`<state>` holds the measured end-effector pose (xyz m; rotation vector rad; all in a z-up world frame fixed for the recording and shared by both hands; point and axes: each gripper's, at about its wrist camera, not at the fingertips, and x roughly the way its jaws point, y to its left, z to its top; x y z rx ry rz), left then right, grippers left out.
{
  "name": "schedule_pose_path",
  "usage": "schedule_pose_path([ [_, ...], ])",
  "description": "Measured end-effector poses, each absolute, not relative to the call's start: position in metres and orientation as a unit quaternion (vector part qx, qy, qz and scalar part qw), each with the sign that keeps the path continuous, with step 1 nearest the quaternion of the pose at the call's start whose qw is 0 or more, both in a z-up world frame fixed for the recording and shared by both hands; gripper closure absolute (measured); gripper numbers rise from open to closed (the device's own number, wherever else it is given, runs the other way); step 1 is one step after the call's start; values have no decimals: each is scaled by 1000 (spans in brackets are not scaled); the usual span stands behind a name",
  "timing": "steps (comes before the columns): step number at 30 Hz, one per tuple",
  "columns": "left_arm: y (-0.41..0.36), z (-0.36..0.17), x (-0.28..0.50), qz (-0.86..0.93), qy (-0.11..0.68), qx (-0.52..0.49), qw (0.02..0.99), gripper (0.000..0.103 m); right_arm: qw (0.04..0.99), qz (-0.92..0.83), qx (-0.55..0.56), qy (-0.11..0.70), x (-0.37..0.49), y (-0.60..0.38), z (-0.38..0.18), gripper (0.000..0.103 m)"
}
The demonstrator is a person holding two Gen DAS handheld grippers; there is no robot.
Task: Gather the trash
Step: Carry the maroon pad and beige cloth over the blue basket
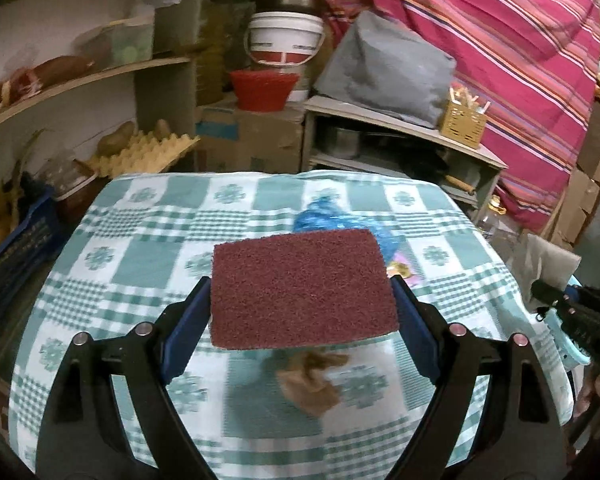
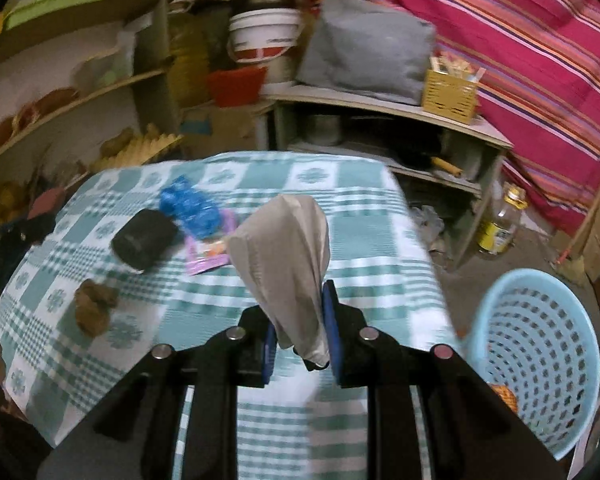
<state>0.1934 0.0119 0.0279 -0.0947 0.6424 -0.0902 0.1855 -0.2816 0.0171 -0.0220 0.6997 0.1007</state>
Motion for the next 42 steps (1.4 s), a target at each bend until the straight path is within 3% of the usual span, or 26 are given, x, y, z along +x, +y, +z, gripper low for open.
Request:
schedule_pose_path([
  [24,-203,30,202,-185,313,30,931,19,943,-57,74,319,128,-474,21,82],
  [42,-373,-4,201,-293,333,60,894,19,933,-125,134,309,113,-567,7,82],
])
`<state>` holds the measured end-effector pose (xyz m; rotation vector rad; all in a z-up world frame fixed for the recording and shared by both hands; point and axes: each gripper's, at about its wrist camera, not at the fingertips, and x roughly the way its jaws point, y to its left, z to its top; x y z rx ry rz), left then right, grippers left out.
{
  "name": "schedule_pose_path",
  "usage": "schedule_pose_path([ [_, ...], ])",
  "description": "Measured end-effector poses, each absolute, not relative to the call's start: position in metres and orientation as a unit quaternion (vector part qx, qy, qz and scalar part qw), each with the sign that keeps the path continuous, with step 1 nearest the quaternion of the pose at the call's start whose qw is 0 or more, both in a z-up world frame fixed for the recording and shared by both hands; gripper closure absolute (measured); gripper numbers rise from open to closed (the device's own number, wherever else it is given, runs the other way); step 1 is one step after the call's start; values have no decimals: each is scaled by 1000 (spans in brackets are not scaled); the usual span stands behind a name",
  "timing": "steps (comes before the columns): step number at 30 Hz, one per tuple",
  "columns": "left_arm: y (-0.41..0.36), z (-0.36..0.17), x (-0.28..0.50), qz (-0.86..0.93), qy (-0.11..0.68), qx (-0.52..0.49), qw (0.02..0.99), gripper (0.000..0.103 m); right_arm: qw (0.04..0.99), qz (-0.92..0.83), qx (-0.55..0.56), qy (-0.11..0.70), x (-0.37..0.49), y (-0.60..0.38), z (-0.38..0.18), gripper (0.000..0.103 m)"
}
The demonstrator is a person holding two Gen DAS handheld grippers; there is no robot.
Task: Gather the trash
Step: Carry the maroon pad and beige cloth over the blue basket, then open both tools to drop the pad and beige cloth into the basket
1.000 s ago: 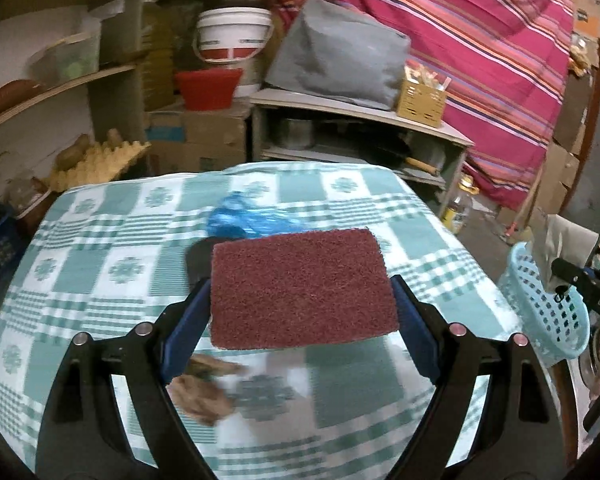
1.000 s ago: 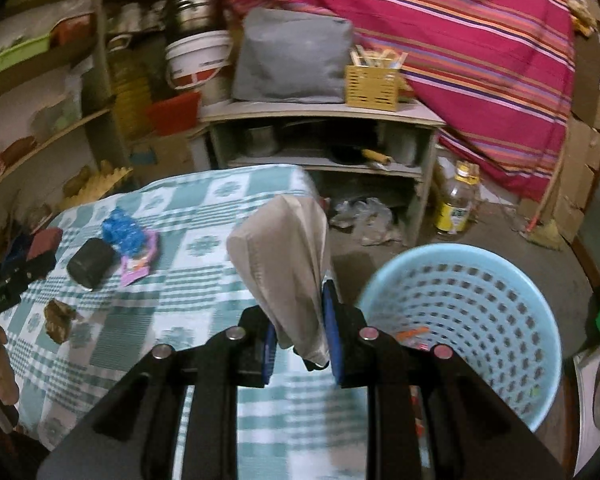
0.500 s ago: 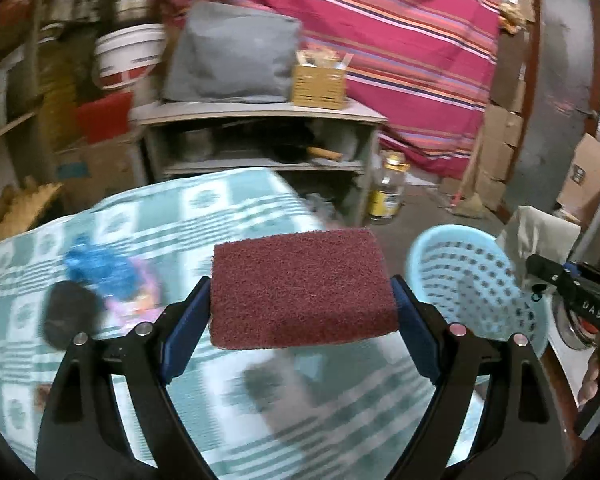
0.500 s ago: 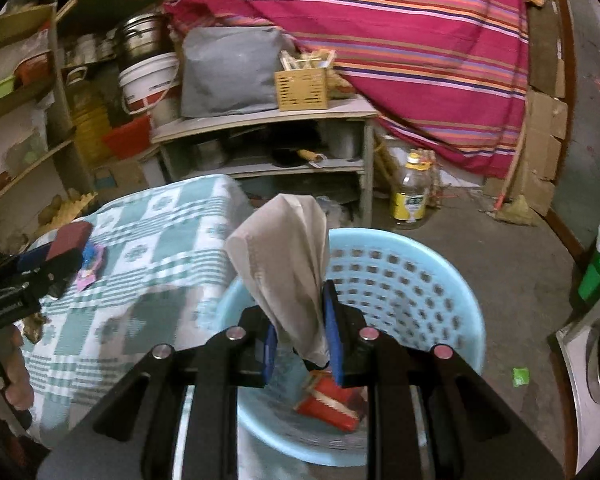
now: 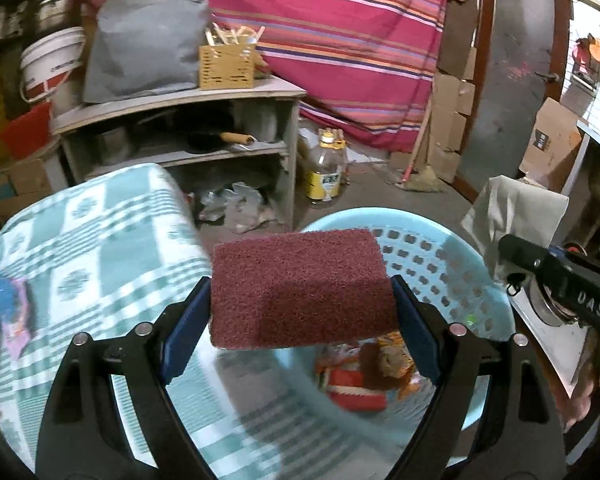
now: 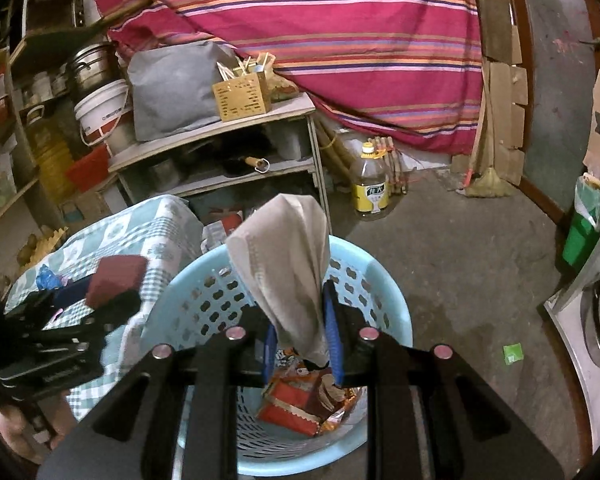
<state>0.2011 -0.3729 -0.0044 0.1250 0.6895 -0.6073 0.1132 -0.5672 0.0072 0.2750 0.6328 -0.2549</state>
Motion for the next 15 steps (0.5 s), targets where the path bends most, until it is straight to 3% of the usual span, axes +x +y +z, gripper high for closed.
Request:
schedule_pose_path([
  [7,-402,-7,211,-309,342,63,885,17,929,-129,144,315,115,-574,3,82],
  [9,-404,-4,212,-310,341,63,885,10,929,-129,143,317,116,-573,2,82],
  [15,-384,2,209,-289,327,64,897,8,926,-129,135,328,122,-567,-2,82],
])
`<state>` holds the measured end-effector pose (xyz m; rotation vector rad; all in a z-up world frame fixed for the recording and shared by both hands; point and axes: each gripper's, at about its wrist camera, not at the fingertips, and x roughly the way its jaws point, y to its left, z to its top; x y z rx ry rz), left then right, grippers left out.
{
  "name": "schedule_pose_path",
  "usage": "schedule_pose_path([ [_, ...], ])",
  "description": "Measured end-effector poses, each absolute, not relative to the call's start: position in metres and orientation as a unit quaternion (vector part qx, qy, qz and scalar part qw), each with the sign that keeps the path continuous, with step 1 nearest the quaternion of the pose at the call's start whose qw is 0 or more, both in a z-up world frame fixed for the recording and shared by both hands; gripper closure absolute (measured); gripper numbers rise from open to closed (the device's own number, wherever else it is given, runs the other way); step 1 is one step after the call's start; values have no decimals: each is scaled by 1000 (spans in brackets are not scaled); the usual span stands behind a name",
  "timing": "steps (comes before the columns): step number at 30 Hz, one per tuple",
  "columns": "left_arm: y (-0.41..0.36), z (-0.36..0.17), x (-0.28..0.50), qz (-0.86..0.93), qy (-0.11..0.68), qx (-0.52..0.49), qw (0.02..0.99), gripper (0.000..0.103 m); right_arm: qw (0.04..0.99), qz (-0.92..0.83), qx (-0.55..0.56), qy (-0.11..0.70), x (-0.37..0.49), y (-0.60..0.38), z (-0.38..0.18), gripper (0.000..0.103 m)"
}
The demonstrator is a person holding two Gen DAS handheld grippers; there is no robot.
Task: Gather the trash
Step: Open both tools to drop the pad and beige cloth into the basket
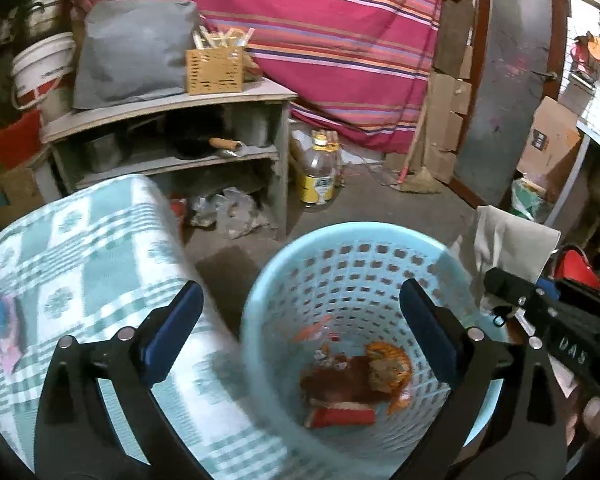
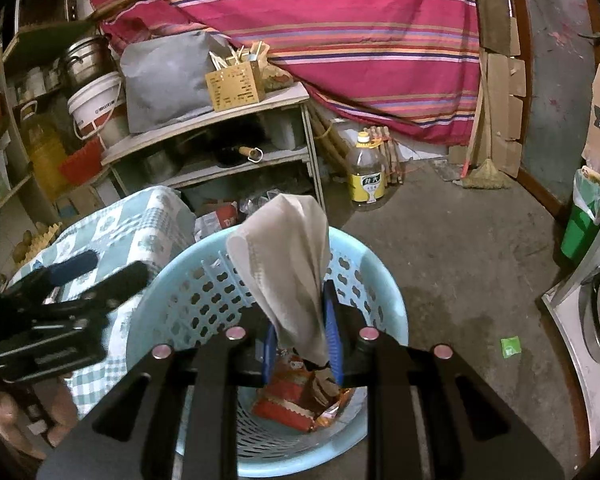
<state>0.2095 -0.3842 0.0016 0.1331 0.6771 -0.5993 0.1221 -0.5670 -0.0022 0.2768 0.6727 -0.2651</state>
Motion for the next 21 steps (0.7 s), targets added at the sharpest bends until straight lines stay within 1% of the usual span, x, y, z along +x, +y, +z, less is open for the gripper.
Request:
schedule_pose_path([
  [5,-330,7,211,-248,324,53,911,6,926,-124,126,334,132,-556,-4,81],
  [9,-279,14,209,-212,315,51,924,6,926,-129,124,333,138,-547,-4,77],
  [10,-263,16,208,-200,313,52,927,6,925,-131,124,334,140,-545,-4,67],
  [12,-238,18,208,-183,313,52,931,6,925,-146,119,330,142,-540,-4,31],
  [16,-174,23,206,-142,308,50,939,6,923,-162,106,332,146,-530,-1,26],
  [17,-164,23,206,-133,308,52,941,6,923,-166,105,330,146,-528,0,21],
  [18,-149,23,205,-121,307,52,943,6,923,-170,106,328,145,-524,0,19],
  [21,-112,20,204,-94,308,47,946,6,926,-159,114,323,145,-510,3,17],
])
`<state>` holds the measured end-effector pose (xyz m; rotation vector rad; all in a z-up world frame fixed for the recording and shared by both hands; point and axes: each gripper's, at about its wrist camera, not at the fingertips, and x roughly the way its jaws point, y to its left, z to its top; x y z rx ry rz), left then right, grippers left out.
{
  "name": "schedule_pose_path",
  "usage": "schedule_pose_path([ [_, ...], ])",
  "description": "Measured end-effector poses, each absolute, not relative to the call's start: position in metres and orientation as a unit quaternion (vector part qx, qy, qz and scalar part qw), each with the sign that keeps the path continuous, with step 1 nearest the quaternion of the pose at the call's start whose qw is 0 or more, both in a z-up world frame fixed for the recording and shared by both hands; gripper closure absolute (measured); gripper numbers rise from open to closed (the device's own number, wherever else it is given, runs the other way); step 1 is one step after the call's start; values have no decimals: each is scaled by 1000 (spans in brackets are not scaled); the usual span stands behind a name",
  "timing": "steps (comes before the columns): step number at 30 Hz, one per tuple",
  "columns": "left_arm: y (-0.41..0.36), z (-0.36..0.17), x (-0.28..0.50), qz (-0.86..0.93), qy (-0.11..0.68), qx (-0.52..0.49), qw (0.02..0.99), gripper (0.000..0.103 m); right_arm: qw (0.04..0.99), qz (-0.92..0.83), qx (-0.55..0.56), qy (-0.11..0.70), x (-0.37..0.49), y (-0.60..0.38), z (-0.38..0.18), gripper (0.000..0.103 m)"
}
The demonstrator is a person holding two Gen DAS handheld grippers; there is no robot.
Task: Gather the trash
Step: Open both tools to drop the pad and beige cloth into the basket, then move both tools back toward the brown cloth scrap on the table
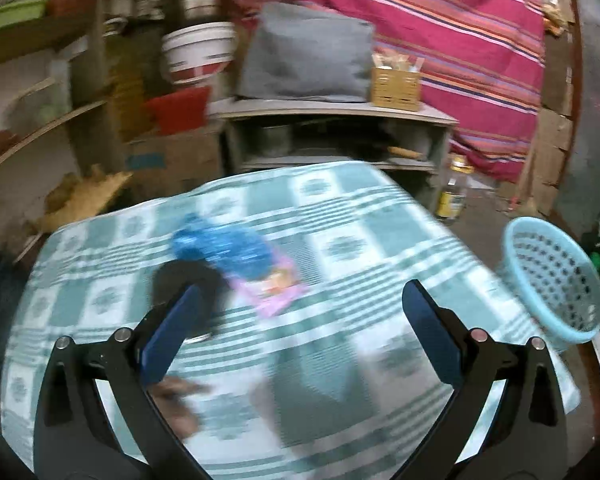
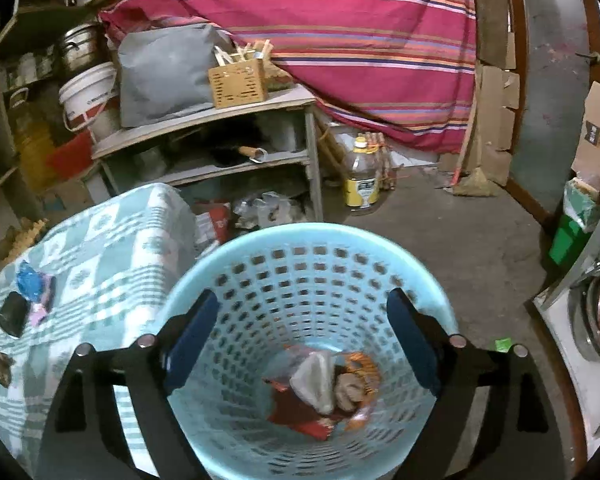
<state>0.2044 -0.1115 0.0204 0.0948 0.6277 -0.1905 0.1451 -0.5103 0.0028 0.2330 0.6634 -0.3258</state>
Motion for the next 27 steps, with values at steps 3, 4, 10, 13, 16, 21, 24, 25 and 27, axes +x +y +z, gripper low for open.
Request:
schedule_pose_path([
  [3,-77,13,206,-69,317,29,946,6,933,-141,111,312,147,-484,7,17],
  [4,-66,9,206,-61,319,25,945,6,935,-135,107,310,147,-474,8,16],
  [10,-26,-21,203,-36,343,37,938,6,947,-106,51,299,153,-405,10,11],
  [13,-13,-35,201,-31,359,32,932,6,950,-87,54,296,157,-377,9,10],
  [16,-7,-46,202,-29,372,38,927,6,949,-67,59,303,161,-355,4,10],
  [21,-5,-53,203,-37,384,30,922,6,947,-54,48,313,171,-329,-1,10],
  [24,-8,-57,205,-55,391,30,918,16,945,-50,56,320,178,-321,-4,10],
  [25,-11,-59,206,-65,397,35,915,26,944,-47,58,322,180,-318,-5,10],
  [27,-11,-63,210,-82,410,28,908,39,943,-40,58,326,185,-311,-7,10],
])
